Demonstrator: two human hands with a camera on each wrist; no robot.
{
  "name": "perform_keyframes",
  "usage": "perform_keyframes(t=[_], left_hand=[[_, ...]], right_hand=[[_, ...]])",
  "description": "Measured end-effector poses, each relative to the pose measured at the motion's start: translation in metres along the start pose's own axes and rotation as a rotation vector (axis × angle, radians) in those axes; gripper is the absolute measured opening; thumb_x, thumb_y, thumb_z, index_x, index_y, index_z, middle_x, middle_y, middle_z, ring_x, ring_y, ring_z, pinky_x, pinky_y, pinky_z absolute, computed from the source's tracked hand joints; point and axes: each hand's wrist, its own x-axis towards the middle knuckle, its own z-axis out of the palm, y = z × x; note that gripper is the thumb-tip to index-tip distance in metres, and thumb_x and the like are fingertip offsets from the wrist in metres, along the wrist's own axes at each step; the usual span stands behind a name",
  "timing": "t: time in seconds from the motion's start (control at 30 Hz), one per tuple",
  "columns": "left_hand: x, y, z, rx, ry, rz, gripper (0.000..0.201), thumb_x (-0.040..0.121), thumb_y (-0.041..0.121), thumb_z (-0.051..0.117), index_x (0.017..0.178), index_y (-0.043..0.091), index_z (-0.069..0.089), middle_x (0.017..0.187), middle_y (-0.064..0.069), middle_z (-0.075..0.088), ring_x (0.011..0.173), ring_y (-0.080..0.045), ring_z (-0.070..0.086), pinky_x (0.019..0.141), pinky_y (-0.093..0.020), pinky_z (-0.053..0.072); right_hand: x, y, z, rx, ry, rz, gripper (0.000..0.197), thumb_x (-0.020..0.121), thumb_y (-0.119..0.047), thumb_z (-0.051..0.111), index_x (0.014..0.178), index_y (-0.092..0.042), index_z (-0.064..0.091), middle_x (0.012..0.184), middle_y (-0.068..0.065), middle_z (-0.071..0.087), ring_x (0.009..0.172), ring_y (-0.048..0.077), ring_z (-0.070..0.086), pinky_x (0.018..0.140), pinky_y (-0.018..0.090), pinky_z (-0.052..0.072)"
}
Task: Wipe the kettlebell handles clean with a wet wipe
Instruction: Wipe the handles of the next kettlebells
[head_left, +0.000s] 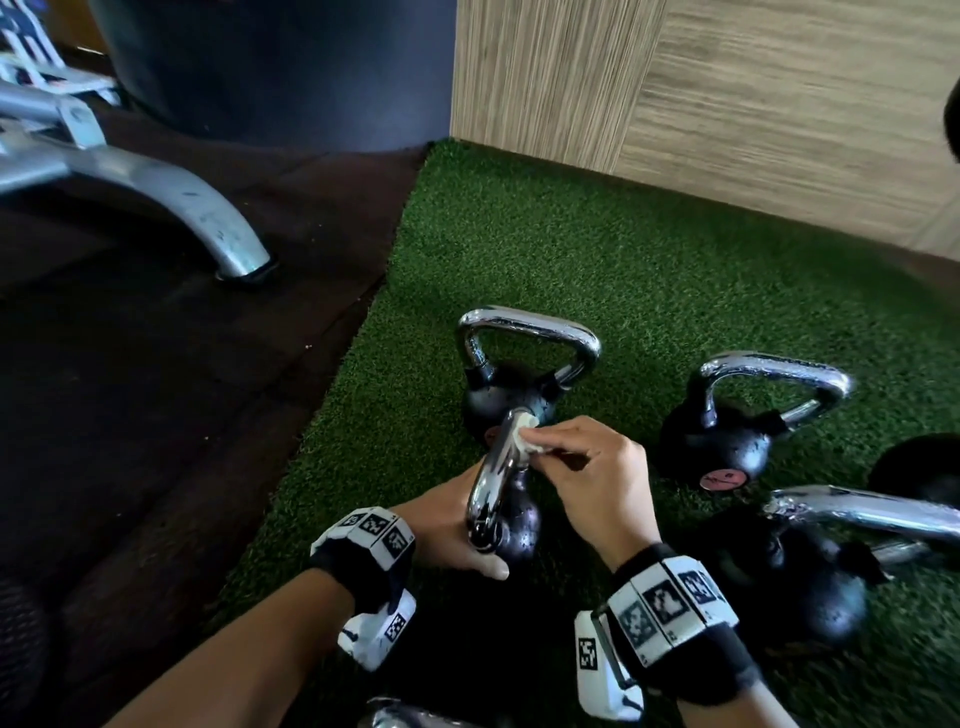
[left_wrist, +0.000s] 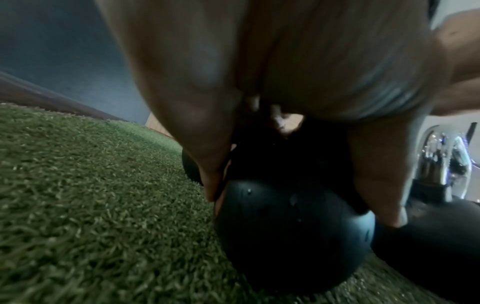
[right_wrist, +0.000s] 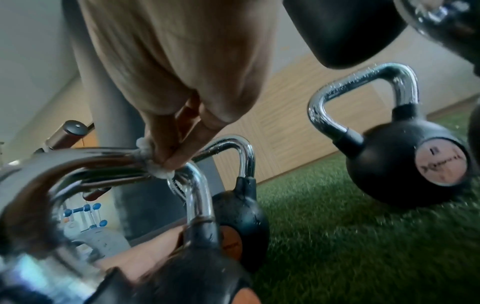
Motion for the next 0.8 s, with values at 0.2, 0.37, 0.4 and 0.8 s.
perform_keyframes(t=[0.2,0.37,0.4,0.8], left_hand=[[0.005,0.009,-0.008,-0.014,-0.038,0.003,0.104,0.071,0.042,0.092,0.154,0.017,0.033,0.146,0.011,0.038,0.137,-0.007,0.038,0.116,-0.024,0.031],[0.005,0.018,-0.015,-0.094,-0.011,0.160,0.088,0.075,0.020,0.091,0.144,0.032,0.038,0.146,0.022,0.037,0.137,0.018,0.029,0.114,-0.005,0.021],[0.006,0.018,-0.015,-0.110,-0.008,0.166,0.088,0.075,0.016,0.091,0.143,0.031,0.037,0.143,0.027,0.035,0.134,0.025,0.027,0.110,0.000,0.020],[0.003,0.022,-0.014,-0.136,-0.016,0.120,0.073,0.078,0.015,0.089,0.142,0.013,0.054,0.139,0.014,0.053,0.132,0.006,0.044,0.114,-0.011,0.029]], right_hand=[[0.011,-0.005,-0.012,0.020,-0.134,0.010,0.028,0.071,0.000,0.087,0.087,-0.021,0.084,0.088,-0.011,0.074,0.085,0.004,0.071,0.083,0.027,0.057],[0.002,-0.008,-0.008,0.122,-0.277,0.019,0.025,0.066,-0.009,0.091,0.085,-0.024,0.083,0.084,-0.005,0.074,0.079,0.012,0.073,0.078,0.031,0.059],[0.003,-0.006,-0.006,0.201,-0.258,0.080,0.024,0.065,-0.008,0.092,0.083,-0.022,0.083,0.085,-0.003,0.076,0.080,0.014,0.074,0.081,0.033,0.060],[-0.013,0.000,0.003,0.495,-0.346,0.328,0.025,0.065,0.004,0.089,0.079,-0.014,0.079,0.086,0.012,0.079,0.084,0.029,0.076,0.084,0.047,0.061]])
